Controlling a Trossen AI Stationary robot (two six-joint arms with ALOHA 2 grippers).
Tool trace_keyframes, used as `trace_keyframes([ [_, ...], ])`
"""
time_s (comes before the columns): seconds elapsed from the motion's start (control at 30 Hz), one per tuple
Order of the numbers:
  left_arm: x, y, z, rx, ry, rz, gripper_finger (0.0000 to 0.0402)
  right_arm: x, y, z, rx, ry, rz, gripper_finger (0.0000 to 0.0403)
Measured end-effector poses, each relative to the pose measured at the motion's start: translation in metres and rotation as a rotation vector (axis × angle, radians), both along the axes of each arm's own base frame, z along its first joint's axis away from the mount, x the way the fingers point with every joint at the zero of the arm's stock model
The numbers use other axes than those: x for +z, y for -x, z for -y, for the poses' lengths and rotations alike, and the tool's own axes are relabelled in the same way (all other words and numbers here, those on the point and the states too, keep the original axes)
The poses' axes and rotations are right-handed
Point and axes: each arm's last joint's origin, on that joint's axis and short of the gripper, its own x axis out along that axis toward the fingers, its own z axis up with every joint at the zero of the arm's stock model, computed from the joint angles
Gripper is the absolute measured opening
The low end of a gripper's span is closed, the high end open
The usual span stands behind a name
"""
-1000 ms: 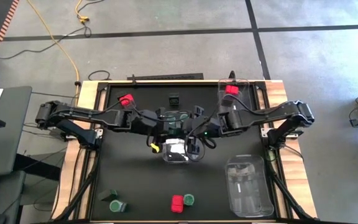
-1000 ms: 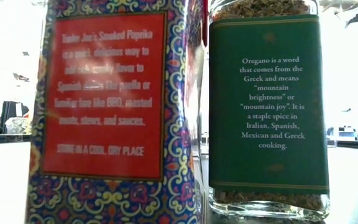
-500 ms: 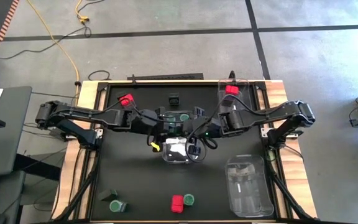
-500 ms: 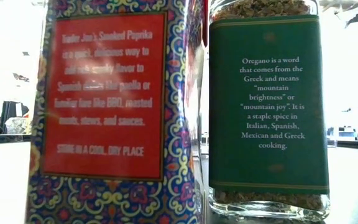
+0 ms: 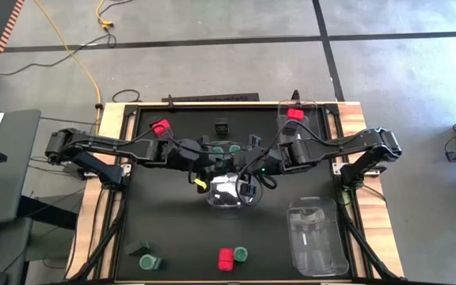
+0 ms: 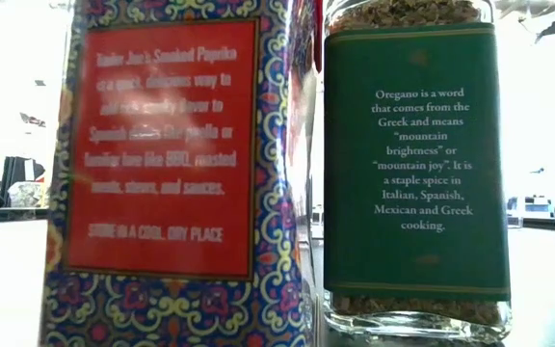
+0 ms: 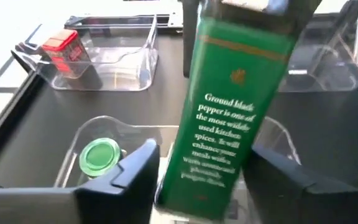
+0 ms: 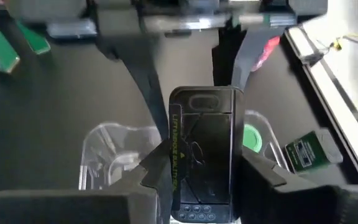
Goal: Sort spices by type
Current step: Put the black seasoning can into the bottom transparent bin
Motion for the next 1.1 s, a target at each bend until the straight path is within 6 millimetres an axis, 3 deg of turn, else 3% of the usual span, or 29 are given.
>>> trace_keyframes([
  [0.17, 0.000, 0.000, 0.000, -0.032, -0.061, -0.007, 0.0247, 0.011, 0.036, 0.005, -0.093, -0.015, -0.113, 0.0147],
  [0.3, 0.000, 0.000, 0.000, -0.063, -0.123, -0.014, 0.0249, 0.027, 0.086, -0.003, -0.170, -0.014, -0.181, 0.0147],
  [0.4, -0.001, 0.001, 0.002, -0.041, -0.067, -0.016, 0.0249, 0.033, 0.129, -0.019, -0.167, -0.061, -0.170, 0.0147],
  [0.5, -0.001, 0.001, 0.005, -0.027, -0.020, -0.012, 0.0249, 0.026, 0.170, -0.037, -0.136, -0.159, -0.120, 0.0147],
  [0.67, -0.001, 0.001, 0.012, -0.029, 0.019, -0.008, 0.0249, -0.008, 0.217, -0.062, -0.043, -0.259, -0.159, 0.0147],
  [0.83, -0.001, 0.001, 0.015, -0.022, 0.048, -0.006, 0.0249, -0.044, 0.235, -0.083, 0.095, -0.182, -0.242, 0.0159],
  [1.1, -0.001, 0.001, 0.015, -0.004, 0.080, -0.004, 0.0249, -0.075, 0.231, -0.105, 0.090, -0.129, -0.362, 0.0149],
])
